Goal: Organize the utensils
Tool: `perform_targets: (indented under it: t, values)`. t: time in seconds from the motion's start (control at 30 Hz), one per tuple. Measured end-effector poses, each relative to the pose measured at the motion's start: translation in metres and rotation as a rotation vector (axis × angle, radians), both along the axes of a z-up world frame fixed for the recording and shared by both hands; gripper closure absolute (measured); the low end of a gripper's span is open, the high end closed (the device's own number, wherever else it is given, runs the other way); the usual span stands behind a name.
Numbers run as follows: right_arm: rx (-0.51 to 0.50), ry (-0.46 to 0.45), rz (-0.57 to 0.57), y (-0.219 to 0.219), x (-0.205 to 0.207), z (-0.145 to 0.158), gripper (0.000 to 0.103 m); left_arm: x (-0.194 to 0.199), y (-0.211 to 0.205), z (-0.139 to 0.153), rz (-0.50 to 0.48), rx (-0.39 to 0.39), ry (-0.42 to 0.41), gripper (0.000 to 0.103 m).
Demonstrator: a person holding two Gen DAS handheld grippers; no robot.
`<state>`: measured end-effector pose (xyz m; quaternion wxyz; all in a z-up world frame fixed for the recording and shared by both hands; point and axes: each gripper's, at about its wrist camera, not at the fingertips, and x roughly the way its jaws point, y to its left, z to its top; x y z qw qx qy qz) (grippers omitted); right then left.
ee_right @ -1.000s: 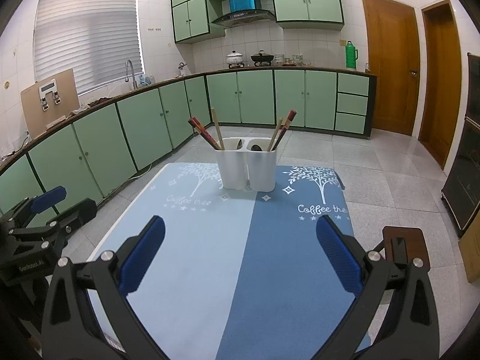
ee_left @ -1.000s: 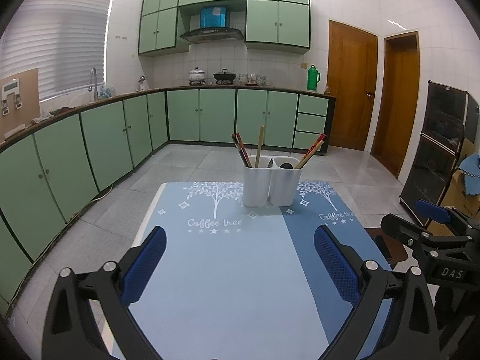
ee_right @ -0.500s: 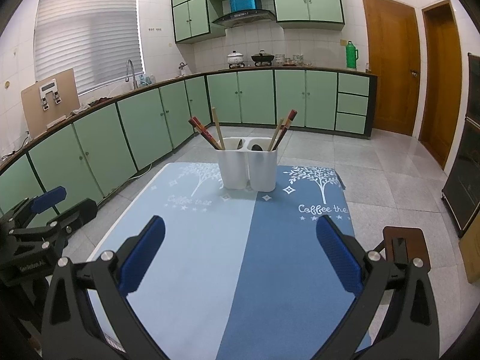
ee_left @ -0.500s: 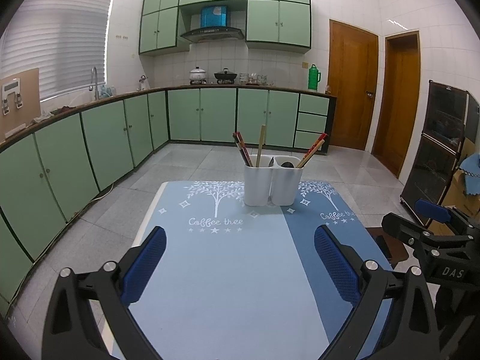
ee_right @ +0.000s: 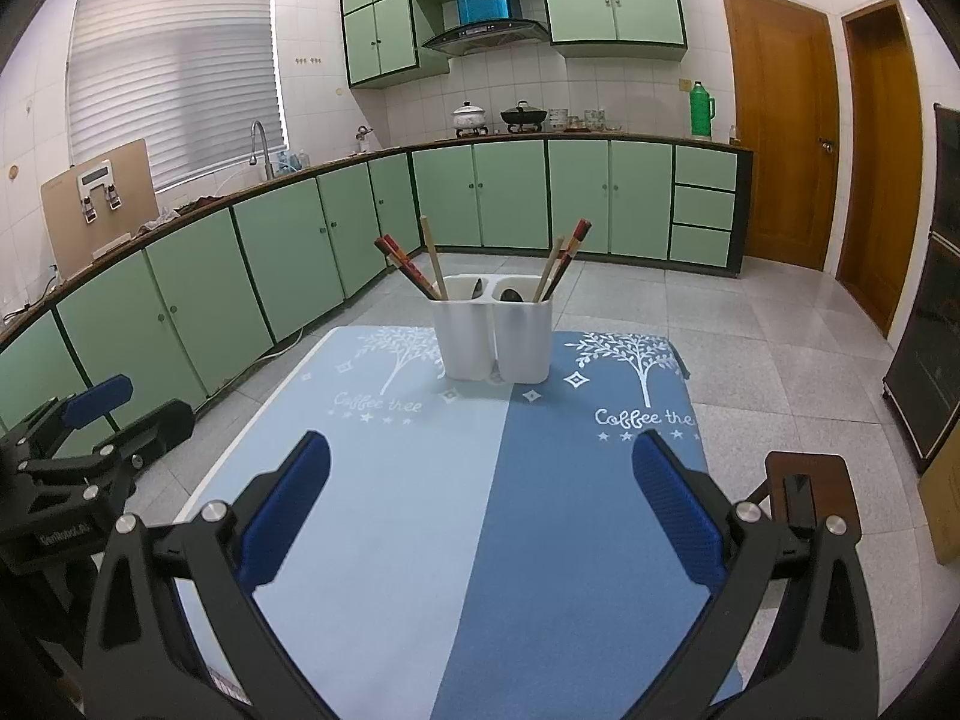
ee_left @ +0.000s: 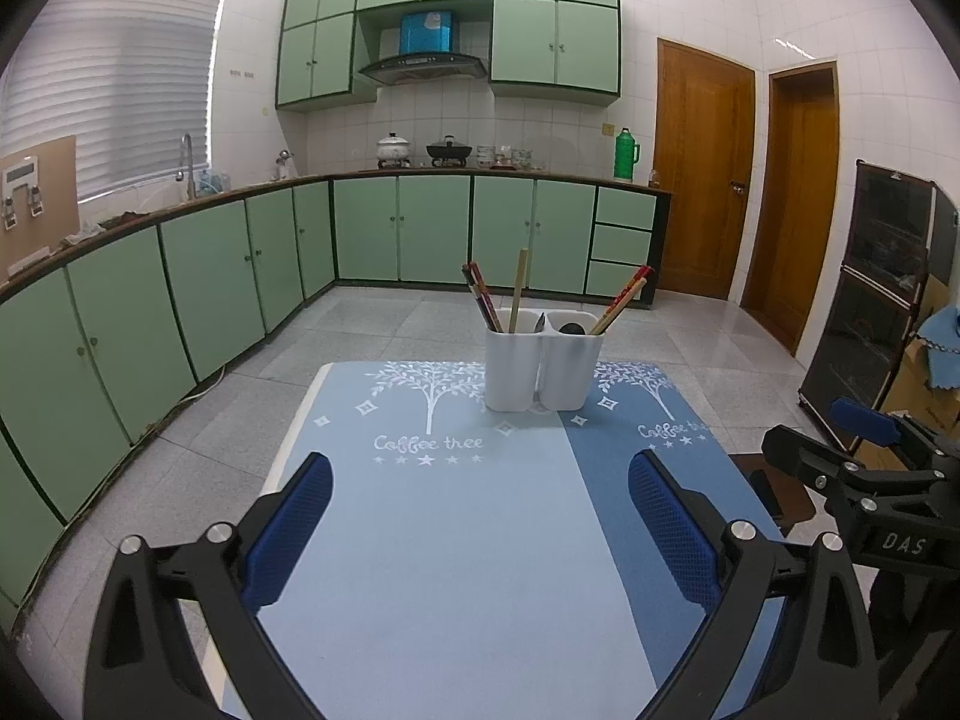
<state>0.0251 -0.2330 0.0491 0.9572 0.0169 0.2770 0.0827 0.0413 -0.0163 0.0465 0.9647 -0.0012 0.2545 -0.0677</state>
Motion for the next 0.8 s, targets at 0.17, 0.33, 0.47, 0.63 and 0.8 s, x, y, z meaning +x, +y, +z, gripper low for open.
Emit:
perform_targets:
  t: [0.17, 0.33, 0.47, 0.63, 0.8]
  values:
    - [-0.001, 0.007, -0.002, -0.001, 0.001, -0.002, 0.005, 0.000, 0.002, -0.001, 0.006, -0.007, 0.004, 0.006]
    - [-0.002, 0.012, -0.005, -0.001, 0.004, -0.004, 0.005, 0.002, 0.001, -0.002, 0.005, -0.010, 0.005, 0.006]
    - [-0.003, 0.015, -0.008, -0.001, 0.005, -0.006, 0.005, 0.004, -0.001, -0.003, 0.001, -0.010, 0.008, 0.006]
    - [-0.002, 0.019, -0.010, -0.003, 0.005, -0.008, 0.005, 0.007, -0.002, -0.004, 0.008, -0.006, 0.018, 0.006]
    - [0.000, 0.023, -0.015, -0.005, 0.007, -0.011, 0.005, 0.006, -0.001, -0.005, 0.013, -0.007, 0.021, 0.006]
